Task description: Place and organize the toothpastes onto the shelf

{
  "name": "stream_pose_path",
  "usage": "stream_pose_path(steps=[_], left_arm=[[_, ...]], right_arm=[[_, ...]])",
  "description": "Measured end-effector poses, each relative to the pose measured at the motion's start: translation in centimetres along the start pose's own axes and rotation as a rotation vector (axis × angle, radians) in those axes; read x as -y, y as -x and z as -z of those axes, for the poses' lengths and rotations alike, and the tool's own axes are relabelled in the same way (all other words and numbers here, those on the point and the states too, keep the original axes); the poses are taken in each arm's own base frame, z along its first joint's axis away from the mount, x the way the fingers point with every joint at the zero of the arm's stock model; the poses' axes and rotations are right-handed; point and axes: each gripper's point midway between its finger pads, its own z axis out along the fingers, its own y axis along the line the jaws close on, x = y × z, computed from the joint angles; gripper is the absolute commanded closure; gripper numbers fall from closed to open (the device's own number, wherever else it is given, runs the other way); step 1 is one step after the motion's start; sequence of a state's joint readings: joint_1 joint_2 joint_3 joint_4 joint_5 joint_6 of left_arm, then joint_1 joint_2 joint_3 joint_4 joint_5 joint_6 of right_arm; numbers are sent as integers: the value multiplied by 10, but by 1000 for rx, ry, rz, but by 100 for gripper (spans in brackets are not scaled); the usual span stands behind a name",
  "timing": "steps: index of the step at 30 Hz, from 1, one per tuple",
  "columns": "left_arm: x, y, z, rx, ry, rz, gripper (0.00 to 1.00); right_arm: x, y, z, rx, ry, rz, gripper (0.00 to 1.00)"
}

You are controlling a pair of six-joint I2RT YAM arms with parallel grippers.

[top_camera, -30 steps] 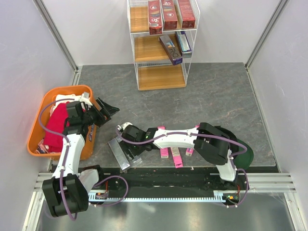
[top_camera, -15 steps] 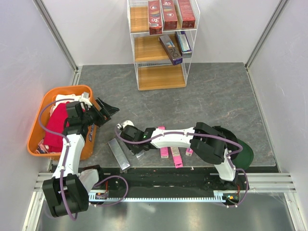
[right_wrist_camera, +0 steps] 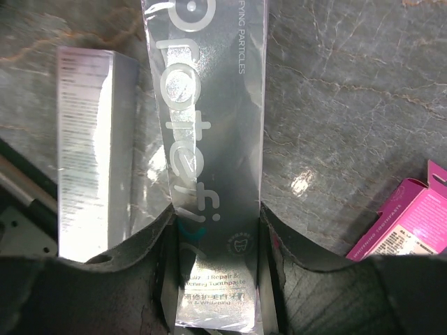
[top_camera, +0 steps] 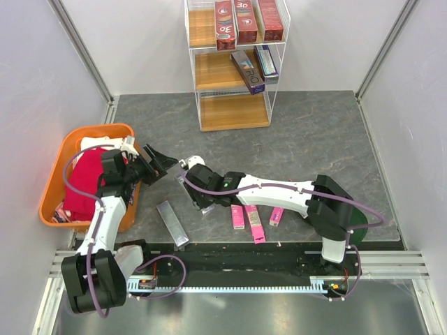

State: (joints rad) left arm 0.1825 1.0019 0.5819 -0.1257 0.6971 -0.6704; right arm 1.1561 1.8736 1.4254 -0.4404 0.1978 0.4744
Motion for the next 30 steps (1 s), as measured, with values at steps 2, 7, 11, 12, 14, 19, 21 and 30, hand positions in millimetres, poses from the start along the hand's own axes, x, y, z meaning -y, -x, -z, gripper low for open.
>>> stream_pose_path(steps=[2,7,11,12,14,19,21,30], left_arm=[[0,-9,-5,-30,5,20,3],[3,-37,-21,-122,14,53,4],[11,-55,-32,-177,8,51,7],[12,-57,-33,-183,6,50,8],[18,-62,-36,-193,-6,43,14],[29,-63,-40,-190,-38,40,42],[35,-62,-41,-184,-58,45,52],[43,-56,-42,-163,-89,57,74]], right_arm=[[-2,5,7,14,13,-4,73],[-4,11,15,32,26,-12,73],[-5,19,23,56,27,-25,73],[-5,20,25,62,27,-30,73],[-4,26,30,80,25,-40,73],[-1,34,37,112,8,-61,71],[0,34,37,114,4,-65,68],[1,39,37,132,-3,-90,43]])
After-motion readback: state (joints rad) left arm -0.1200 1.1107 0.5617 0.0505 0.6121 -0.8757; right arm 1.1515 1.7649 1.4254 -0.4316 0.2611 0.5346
